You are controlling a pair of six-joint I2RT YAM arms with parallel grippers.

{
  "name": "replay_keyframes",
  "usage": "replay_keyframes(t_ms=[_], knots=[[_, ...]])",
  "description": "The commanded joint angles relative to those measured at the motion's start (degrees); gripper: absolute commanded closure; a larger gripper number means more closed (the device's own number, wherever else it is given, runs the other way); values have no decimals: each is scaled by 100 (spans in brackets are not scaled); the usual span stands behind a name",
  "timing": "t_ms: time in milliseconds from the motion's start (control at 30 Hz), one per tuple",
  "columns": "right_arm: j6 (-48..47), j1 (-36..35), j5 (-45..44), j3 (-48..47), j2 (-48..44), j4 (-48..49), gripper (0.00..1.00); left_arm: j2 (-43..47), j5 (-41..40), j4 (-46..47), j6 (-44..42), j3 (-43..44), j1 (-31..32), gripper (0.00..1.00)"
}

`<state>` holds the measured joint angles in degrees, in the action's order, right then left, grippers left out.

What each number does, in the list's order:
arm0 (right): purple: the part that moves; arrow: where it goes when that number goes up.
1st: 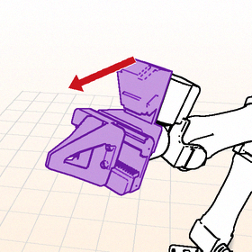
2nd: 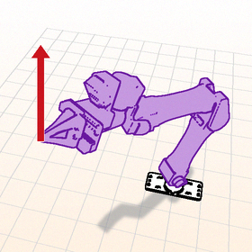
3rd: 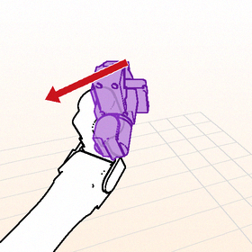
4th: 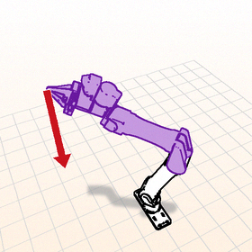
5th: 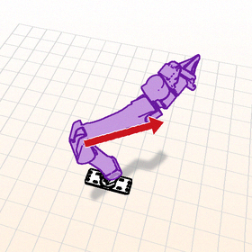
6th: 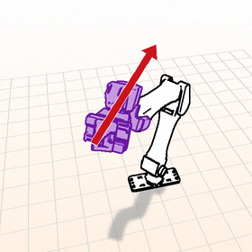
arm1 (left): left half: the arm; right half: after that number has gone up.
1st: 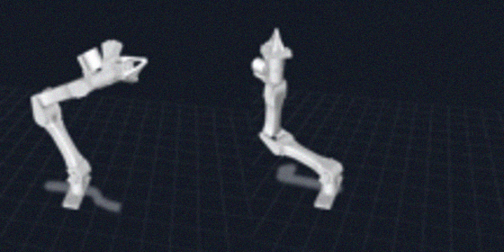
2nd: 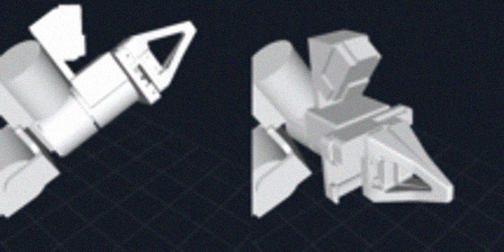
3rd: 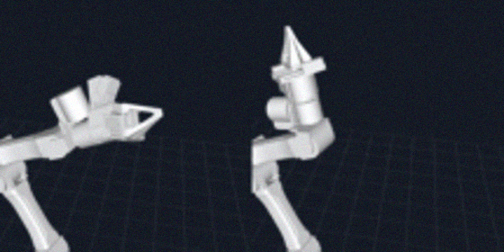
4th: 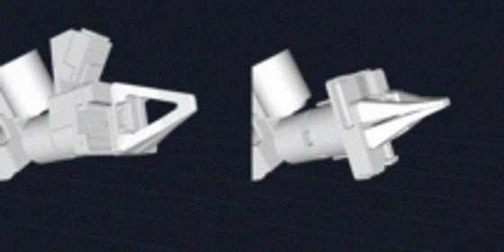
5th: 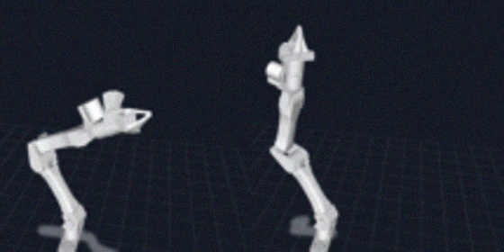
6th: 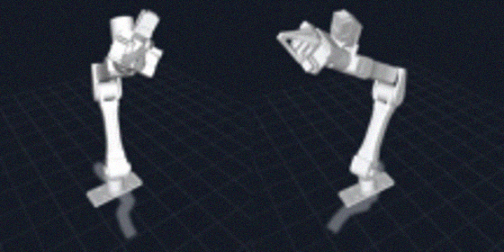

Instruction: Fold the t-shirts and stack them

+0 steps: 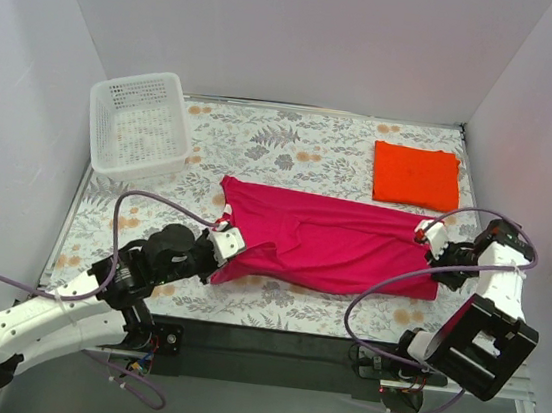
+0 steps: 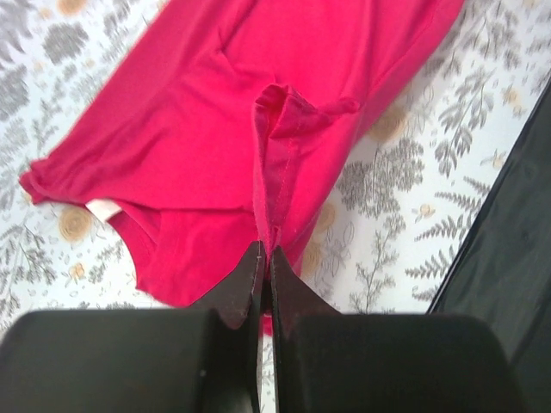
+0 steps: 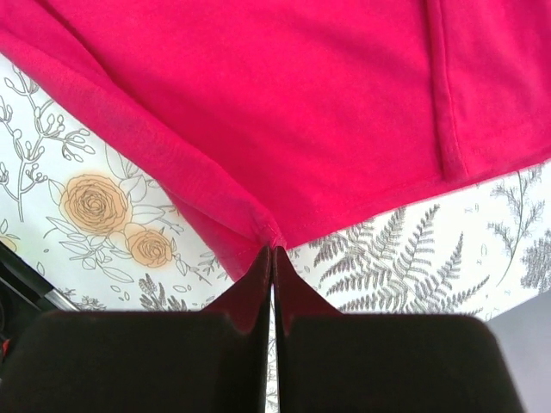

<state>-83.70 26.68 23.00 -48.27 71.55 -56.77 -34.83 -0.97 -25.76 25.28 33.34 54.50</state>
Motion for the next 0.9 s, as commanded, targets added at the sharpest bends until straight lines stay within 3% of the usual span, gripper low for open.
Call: replay_keyframes(t_ms=[0,100,300,467,667,867], knots=[[-802,521,651,37,-342,-280,99,-243,78,-561,-172,243,-18,100],[-1865,1049,1021,19,-588,-861,99,-489,720,-702,-199,234,-27,100],[-2965,1665,1417,11,-730,-1660,99,-823,1415,-641,-374,278,-18,100],[-3248,1753,1576,168,-783,-1872,99,-807,1915,-554,-550,462,-18,100],[-3391,1753,1522,354,-924,-1855,99,-42,2733,-272,-814,357,-18,100],[-2802,1762,2146,-287,-485,-1820,99,-664,3375,-631,-928,304,-18,100]])
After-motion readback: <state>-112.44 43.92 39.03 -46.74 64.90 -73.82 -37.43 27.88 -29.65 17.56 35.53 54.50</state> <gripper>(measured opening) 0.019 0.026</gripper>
